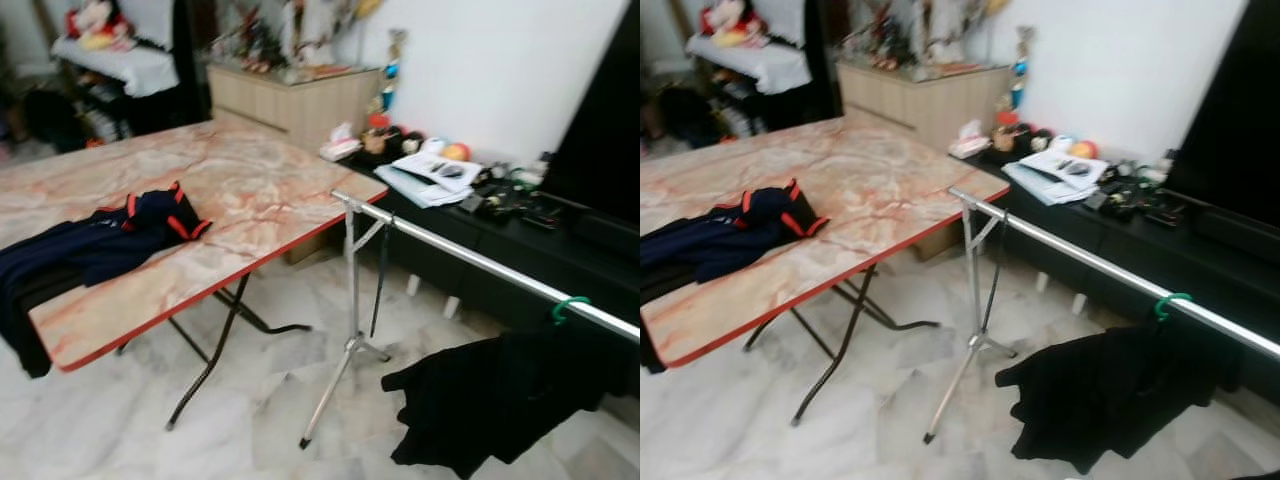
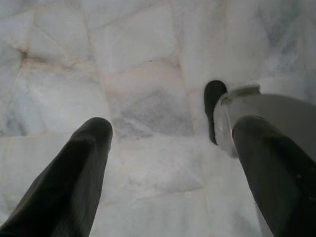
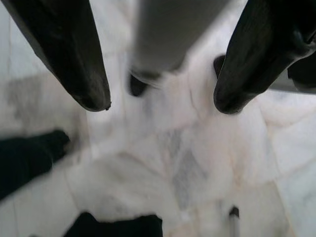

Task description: Hang hanger

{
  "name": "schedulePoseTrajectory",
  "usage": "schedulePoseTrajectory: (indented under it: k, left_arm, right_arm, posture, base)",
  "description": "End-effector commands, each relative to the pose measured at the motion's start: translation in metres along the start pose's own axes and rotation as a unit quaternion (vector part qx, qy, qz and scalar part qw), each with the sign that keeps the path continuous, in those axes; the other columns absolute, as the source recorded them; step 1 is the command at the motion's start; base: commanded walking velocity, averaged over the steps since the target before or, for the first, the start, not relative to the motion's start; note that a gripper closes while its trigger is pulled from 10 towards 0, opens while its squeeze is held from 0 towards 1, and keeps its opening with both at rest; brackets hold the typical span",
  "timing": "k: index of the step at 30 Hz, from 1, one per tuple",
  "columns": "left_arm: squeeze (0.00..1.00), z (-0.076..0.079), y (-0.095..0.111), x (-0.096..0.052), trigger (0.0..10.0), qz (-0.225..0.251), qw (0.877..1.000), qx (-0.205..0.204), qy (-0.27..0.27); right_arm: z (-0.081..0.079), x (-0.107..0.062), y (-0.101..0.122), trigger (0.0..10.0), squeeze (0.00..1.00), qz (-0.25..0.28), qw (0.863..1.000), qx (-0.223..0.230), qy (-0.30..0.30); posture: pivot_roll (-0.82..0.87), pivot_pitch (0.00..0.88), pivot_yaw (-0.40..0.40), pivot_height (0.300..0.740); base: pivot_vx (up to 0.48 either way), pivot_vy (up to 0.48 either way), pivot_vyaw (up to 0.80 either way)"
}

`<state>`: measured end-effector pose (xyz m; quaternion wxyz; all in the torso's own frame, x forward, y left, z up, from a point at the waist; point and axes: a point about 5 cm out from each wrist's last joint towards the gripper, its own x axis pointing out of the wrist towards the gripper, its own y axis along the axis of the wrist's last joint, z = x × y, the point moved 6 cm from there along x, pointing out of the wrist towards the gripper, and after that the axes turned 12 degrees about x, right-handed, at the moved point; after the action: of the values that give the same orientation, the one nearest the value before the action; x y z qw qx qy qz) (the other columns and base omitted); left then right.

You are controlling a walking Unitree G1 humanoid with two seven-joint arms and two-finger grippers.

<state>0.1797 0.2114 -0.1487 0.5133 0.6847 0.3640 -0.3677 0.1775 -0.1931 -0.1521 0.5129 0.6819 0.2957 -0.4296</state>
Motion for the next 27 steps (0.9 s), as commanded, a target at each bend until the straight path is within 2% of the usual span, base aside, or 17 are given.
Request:
schedulePoseTrajectory:
  k: [1,27]
  left_arm:
    - [0.0,0.0123,-0.0031,-0.0002,10.0,-0.006,1.0,0.006,-0.017]
    - [0.0,0.0114,-0.003,-0.0002,10.0,-0.007,1.0,0.008,-0.019]
  right_arm:
    - [0.008,-0.0003,0.0091,10.0,0.0,0.011,1.0,0.001,-0.01]
    - [0.0038,0.0,0.0073,10.0,0.0,0.01,1.0,-0.019,-0.007]
  posture:
    - [0.09,0.0,-0.006,0.74]
    - [0.1,0.0,-0.003,0.74]
  base:
    - [0.0,0.266,0.0]
    - [0.0,0.256,0.0]
